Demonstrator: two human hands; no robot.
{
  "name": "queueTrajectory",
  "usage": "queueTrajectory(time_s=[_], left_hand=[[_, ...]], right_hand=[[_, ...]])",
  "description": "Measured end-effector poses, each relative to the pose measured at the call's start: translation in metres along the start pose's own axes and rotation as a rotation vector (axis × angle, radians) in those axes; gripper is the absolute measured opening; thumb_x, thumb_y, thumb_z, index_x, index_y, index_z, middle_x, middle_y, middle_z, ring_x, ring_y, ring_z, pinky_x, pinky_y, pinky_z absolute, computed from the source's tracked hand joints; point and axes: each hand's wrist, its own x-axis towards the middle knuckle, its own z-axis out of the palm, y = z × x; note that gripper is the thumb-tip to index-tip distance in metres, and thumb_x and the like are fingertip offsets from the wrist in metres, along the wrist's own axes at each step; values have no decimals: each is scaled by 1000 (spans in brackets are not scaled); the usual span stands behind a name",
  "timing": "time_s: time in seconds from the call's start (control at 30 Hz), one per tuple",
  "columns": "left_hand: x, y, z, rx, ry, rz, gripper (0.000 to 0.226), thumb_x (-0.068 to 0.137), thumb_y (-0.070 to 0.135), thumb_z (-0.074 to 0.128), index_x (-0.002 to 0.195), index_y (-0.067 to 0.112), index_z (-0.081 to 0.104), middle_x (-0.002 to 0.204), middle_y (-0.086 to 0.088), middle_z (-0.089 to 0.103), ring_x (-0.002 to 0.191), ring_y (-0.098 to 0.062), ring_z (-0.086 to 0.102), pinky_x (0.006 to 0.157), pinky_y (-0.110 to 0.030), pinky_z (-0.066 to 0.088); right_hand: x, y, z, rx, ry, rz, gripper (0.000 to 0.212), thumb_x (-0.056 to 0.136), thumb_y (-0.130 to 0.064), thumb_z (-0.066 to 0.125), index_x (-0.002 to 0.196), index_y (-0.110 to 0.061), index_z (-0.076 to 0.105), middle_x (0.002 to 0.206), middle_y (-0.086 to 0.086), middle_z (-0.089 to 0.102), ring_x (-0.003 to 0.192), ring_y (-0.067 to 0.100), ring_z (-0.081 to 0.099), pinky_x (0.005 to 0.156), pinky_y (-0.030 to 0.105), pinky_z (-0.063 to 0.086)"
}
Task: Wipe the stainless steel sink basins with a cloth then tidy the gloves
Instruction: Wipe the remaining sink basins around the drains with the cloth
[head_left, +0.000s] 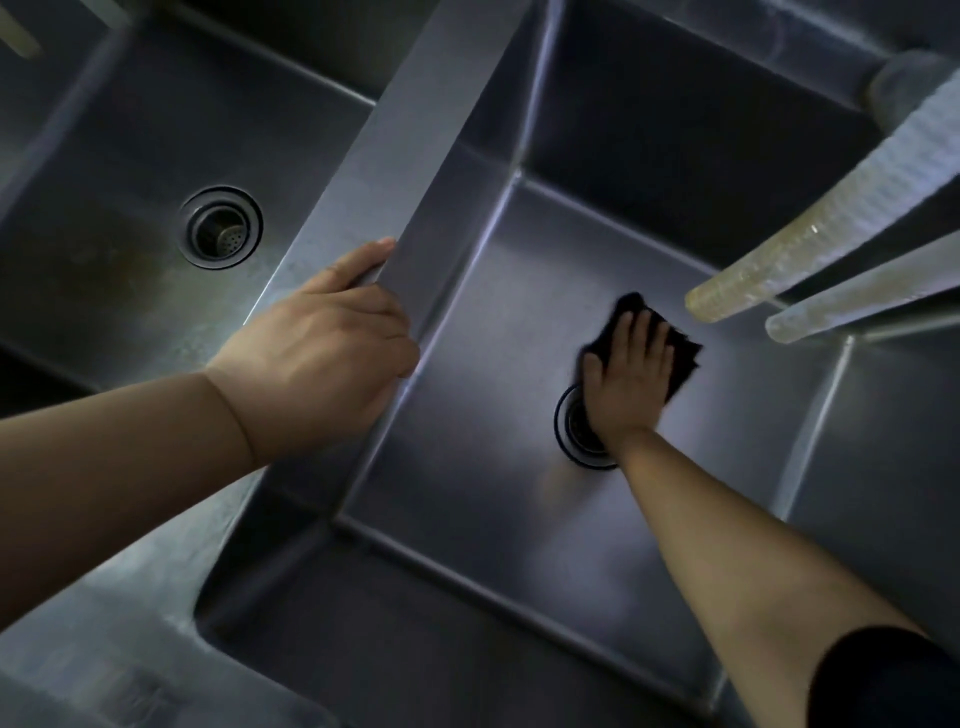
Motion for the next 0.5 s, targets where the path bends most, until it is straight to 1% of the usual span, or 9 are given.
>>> queueTrajectory(time_s=[0.07,0.13,0.2,0.27,0.37,0.5], left_hand=[[0,1,0,3,-12,0,21,79,14,47,72,17,68,73,-4,64,83,-26,65,117,-43,15],[1,2,-1,5,-27,2,18,77,14,51,72,17,68,73,-3,64,85,-26,65,117,-44,16],[1,3,-2,2,-30,0,18,78,14,51,71,17,67,72,-2,64,87,-25,66,116,-46,17],[1,3,-1,0,-25,-5,20,78,14,49,69,18,67,70,-1,64,88,-24,66,116,-45,17],[1,1,2,-13,-11,-10,19,76,13,49,66,18,64,70,-2,63,87,-24,66,117,-43,16],[1,1,4,-24,-9,-16,19,77,14,48,66,19,63,70,-2,62,85,-24,65,118,-43,16]], right_hand=[[-3,-31,5,-5,-30,-175,69,92,-41,36,150,-8,16,157,17,15,144,38,10,117,47,4],[-15,-64,15,-20,-92,-384,70,91,-40,42,150,-11,17,158,15,12,145,36,6,117,45,-1],[-21,-93,24,-14,-139,-525,70,93,-41,41,151,-15,12,159,11,7,146,33,-1,116,40,-7],[-11,-110,28,-27,-139,-568,67,96,-44,36,151,-17,8,160,7,4,146,29,-5,116,38,-8],[22,-117,27,-66,-95,-555,66,97,-45,30,151,-16,6,160,5,4,147,27,-4,117,37,-7],[64,-113,16,-64,-37,-568,67,96,-44,34,151,-14,10,159,6,10,147,26,3,119,37,-2]])
